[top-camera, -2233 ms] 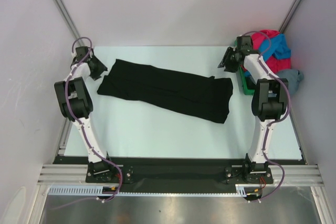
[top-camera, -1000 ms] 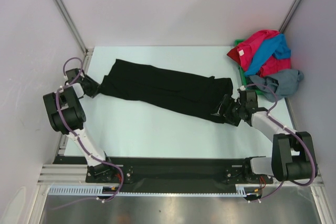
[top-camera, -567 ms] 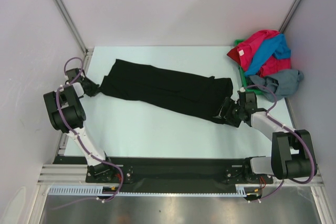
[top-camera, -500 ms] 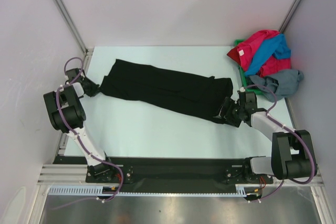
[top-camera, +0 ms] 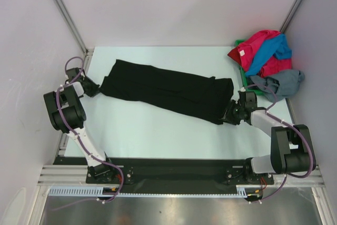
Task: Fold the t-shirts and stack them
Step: Fold the tshirt
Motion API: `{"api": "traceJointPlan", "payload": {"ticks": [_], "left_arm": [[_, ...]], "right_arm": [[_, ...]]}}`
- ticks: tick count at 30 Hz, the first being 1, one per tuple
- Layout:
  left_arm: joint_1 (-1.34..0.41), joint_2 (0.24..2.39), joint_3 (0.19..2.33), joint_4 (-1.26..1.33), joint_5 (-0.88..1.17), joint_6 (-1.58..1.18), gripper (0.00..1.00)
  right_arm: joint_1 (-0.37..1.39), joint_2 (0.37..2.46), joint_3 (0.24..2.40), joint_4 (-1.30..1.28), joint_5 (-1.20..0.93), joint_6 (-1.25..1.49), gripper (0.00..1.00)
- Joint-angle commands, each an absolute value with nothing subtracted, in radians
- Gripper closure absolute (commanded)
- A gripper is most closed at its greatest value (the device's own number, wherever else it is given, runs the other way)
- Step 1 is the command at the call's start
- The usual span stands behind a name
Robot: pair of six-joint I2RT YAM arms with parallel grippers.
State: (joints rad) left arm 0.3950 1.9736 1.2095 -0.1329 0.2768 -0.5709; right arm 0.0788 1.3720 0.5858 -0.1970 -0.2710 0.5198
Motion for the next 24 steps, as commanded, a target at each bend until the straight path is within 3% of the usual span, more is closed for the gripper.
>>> {"api": "traceJointPlan", "payload": {"ticks": [1,3,4,9,18,20,21,22,24], "left_arm": [[0.397,1.980,1.247,-0.156,0.262,-0.525,1.00],[0.399,1.980,1.261,-0.175,0.242,-0.508,1.00],[0.397,1.979,1.269,-0.186,0.229,-0.497,1.00],[0.403,1.964,1.302,-0.239,0.170,-0.445,1.00],[0.402,1.971,1.267,-0.262,0.170,-0.457,1.00],[0.406,1.953,1.246,-0.270,0.163,-0.475,0.89],[0.408,1.944,1.238,-0.270,0.158,-0.495,0.67],[0.414,1.927,1.226,-0.268,0.158,-0.506,0.62],[0.419,1.856,1.187,-0.262,0.132,-0.523,0.53]], "right_arm": [[0.074,1.396,0.610,-0.192,-0.236,0.508,0.75],[0.068,1.391,0.629,-0.250,-0.175,0.497,0.95],[0.066,1.382,0.647,-0.274,-0.152,0.492,1.00],[0.045,1.321,0.678,-0.432,-0.048,0.466,1.00],[0.037,1.390,0.676,-0.394,-0.133,0.442,1.00],[0.037,1.390,0.678,-0.391,-0.141,0.446,0.94],[0.037,1.385,0.683,-0.397,-0.134,0.446,0.89],[0.037,1.381,0.690,-0.419,-0.123,0.445,0.76],[0.037,1.364,0.707,-0.446,-0.077,0.433,0.65]]}}
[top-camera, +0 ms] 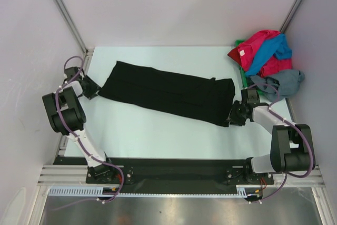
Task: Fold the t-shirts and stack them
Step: Fold the tshirt
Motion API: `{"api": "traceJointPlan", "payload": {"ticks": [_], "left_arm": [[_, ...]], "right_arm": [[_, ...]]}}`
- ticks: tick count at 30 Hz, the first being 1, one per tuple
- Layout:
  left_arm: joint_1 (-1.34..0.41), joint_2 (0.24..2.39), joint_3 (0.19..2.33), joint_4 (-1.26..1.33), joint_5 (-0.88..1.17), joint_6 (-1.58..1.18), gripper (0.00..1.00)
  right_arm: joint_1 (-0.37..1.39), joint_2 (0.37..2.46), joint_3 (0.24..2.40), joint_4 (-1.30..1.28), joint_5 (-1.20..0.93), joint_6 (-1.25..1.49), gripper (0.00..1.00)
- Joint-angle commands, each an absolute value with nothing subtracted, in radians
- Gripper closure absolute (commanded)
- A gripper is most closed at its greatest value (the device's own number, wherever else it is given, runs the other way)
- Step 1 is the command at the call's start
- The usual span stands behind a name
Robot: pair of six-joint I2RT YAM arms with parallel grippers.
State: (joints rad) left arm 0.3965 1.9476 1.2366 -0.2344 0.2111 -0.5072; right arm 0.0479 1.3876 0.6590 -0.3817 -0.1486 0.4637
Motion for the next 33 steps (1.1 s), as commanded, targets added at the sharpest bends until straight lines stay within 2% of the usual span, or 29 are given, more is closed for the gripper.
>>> {"api": "traceJointPlan", "payload": {"ticks": [1,3,7,9,12,13,17,20,22,24,28,33], "left_arm": [[0.419,1.829,1.175,-0.264,0.111,-0.523,0.46],[0.417,1.746,1.167,-0.261,0.084,-0.520,0.44],[0.403,1.655,1.173,-0.235,0.135,-0.529,0.44],[0.371,1.635,1.169,-0.207,0.211,-0.546,0.45],[0.325,1.646,1.170,-0.157,0.311,-0.578,0.47],[0.283,1.664,1.172,-0.122,0.404,-0.586,0.47],[0.137,1.706,1.171,-0.051,0.518,-0.586,0.48],[0.032,1.736,1.152,-0.005,0.551,-0.592,0.48],[-0.030,1.755,1.144,-0.003,0.549,-0.595,0.48],[-0.089,1.787,1.128,0.069,0.580,-0.617,0.51],[-0.210,1.841,1.143,0.122,0.609,-0.629,0.53],[-0.385,1.940,1.172,0.221,0.609,-0.716,0.52]], "right_arm": [[0.040,1.335,0.725,-0.472,-0.060,0.430,0.52],[0.044,1.307,0.752,-0.489,-0.022,0.423,0.42],[0.080,1.292,0.845,-0.473,-0.002,0.414,0.29],[0.106,1.325,0.879,-0.436,-0.040,0.413,0.24],[0.136,1.409,0.959,-0.370,-0.093,0.426,0.22],[0.146,1.434,0.978,-0.336,-0.116,0.443,0.21],[0.141,1.560,1.054,-0.233,-0.225,0.504,0.26],[0.150,1.649,1.101,-0.167,-0.299,0.540,0.37],[0.153,1.704,1.121,-0.140,-0.314,0.554,0.51],[0.160,1.748,1.123,-0.103,-0.310,0.554,0.56],[0.161,1.822,1.138,-0.068,-0.310,0.548,0.57],[0.160,1.887,1.172,-0.043,-0.324,0.548,0.53]]}}
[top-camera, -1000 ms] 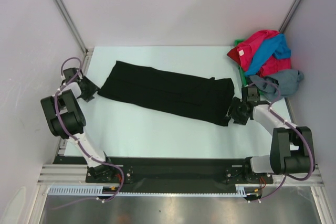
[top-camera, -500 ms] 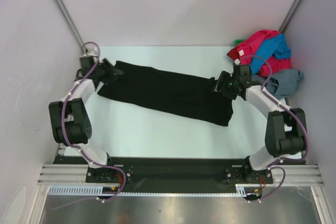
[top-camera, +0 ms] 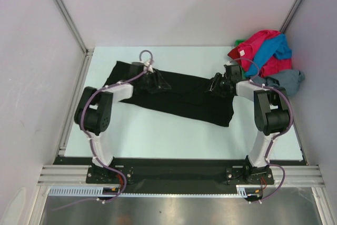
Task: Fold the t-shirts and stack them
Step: Fold the tshirt
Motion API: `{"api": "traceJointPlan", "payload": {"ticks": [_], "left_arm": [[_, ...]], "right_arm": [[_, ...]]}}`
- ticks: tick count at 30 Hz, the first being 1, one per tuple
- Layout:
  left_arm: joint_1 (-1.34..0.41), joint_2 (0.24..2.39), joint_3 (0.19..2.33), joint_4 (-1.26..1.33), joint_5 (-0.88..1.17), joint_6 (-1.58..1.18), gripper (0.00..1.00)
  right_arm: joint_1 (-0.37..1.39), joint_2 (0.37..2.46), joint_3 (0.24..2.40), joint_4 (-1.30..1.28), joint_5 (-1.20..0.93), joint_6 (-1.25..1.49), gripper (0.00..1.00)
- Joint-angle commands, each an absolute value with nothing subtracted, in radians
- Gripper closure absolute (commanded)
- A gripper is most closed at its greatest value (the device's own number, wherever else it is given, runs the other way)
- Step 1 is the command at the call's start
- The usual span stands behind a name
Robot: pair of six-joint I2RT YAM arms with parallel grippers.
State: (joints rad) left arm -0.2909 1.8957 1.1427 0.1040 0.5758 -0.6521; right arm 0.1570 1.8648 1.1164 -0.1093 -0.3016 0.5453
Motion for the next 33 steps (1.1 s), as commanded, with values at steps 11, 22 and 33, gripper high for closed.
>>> {"api": "traceJointPlan", "payload": {"ticks": [11,22,33], "left_arm": [[-0.629,2.081,1.270,0.470,0.367,-0.922,0.69],[-0.816,2.071,1.380,0.125,-0.039,-0.908,0.53],[-0.928,2.149,1.592,-0.167,-0.311,-0.539,0.52]], "right_arm": [[0.118,1.849,1.137,-0.060,-0.368,0.563,0.58],[0.091,1.632,1.048,-0.149,-0.328,0.534,0.54],[0.034,1.491,0.954,-0.170,-0.348,0.511,0.53]]}}
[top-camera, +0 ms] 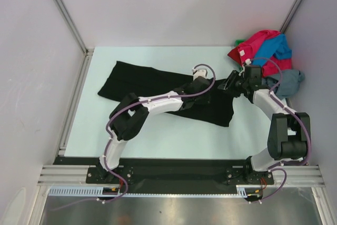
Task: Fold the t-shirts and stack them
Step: Fold the tshirt
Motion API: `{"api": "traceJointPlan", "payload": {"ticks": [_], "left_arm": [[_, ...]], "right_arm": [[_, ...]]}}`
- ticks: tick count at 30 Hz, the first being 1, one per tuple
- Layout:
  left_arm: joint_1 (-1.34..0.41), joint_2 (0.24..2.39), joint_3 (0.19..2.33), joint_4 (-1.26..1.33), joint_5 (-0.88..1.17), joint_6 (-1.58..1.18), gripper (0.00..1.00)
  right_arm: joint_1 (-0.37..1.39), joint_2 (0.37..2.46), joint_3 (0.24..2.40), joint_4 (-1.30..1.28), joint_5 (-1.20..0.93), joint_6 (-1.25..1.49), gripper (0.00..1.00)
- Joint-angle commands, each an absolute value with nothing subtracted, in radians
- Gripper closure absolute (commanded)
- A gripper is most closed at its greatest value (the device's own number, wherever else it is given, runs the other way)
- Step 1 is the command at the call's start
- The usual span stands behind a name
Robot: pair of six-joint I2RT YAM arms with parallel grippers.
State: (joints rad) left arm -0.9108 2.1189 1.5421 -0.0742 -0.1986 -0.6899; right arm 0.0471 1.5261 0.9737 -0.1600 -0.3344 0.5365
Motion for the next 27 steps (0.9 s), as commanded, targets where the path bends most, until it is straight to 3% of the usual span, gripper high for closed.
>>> {"api": "traceJointPlan", "payload": {"ticks": [1,4,9,18,27], "left_arm": [[-0.931,2.163,1.639,-0.195,-0.325,-0.493,0.54],[-0.937,2.216,1.710,-0.284,-0.324,-0.412,0.57],[-0.939,2.238,1.730,-0.313,-0.301,-0.328,0.52],[-0.942,2.269,1.752,-0.339,-0.313,-0.229,0.50],[-0.940,2.312,1.793,-0.348,-0.313,-0.209,0.67]], "right_arm": [[0.029,1.491,0.953,-0.169,-0.350,0.511,0.53],[0.023,1.503,0.953,-0.155,-0.356,0.515,0.51],[0.020,1.558,0.972,-0.074,-0.368,0.528,0.39],[0.032,1.759,1.135,-0.066,-0.391,0.534,0.38],[0.061,1.857,1.215,-0.067,-0.379,0.519,0.39]]}}
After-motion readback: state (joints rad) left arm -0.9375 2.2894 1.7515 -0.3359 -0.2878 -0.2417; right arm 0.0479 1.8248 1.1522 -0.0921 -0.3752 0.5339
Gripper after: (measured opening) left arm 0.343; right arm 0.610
